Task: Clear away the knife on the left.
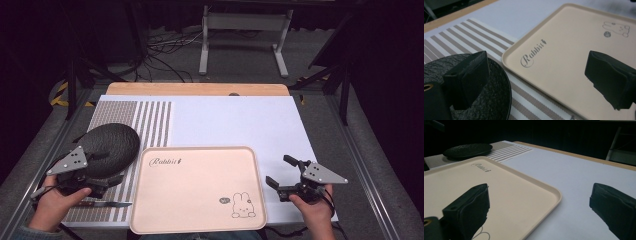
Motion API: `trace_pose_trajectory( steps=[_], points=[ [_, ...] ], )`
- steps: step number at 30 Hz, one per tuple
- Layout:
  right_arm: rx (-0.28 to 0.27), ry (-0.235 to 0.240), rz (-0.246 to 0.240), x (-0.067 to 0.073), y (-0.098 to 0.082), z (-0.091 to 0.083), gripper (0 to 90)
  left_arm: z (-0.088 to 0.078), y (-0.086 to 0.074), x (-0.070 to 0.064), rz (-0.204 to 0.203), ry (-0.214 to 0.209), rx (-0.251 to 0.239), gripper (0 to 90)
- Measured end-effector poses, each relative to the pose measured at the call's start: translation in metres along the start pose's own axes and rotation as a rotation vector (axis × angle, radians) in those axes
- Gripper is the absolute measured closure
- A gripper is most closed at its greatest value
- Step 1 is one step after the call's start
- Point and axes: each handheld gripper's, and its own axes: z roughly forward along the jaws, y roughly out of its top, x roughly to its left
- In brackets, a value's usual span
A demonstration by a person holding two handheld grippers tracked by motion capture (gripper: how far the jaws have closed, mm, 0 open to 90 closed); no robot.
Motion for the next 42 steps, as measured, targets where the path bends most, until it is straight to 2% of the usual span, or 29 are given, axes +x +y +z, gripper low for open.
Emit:
trace_pose_trajectory(
  steps=[3,11,18,27,29,33,36,40,42],
  points=[
    [0.009,0.009,0.001,0.000,0.000,0.001,3.6,-0.003,0.002,0.000,0.032,-0.009,0.087,7.4],
    [0.016,0.028,0.004,0.001,-0.001,0.002,4.1,-0.007,0.001,0.002,0.043,-0.022,0.231,8.2],
    [0.019,0.036,0.009,0.001,-0.001,0.002,4.1,-0.010,0.004,0.001,0.082,-0.034,0.351,9.0],
    [0.016,0.045,0.016,0.000,-0.002,0.003,4.1,-0.014,0.006,0.002,0.127,-0.030,0.475,9.5],
    [0.018,0.046,0.016,0.000,-0.002,0.003,4.1,-0.014,0.006,0.002,0.134,-0.031,0.486,9.1],
    [0.023,0.045,0.016,0.000,-0.003,0.003,4.1,-0.013,0.006,0.002,0.192,-0.055,0.560,9.3],
    [0.023,0.045,0.017,0.000,-0.003,0.003,4.1,-0.012,0.005,0.002,0.208,-0.065,0.616,9.2],
    [0.023,0.045,0.015,0.000,-0.003,0.003,4.1,-0.010,0.005,0.003,0.230,-0.080,0.657,8.9],
    [0.027,0.044,0.016,0.000,-0.003,0.004,4.1,-0.010,0.004,0.004,0.240,-0.088,0.664,8.6]
  ],
)
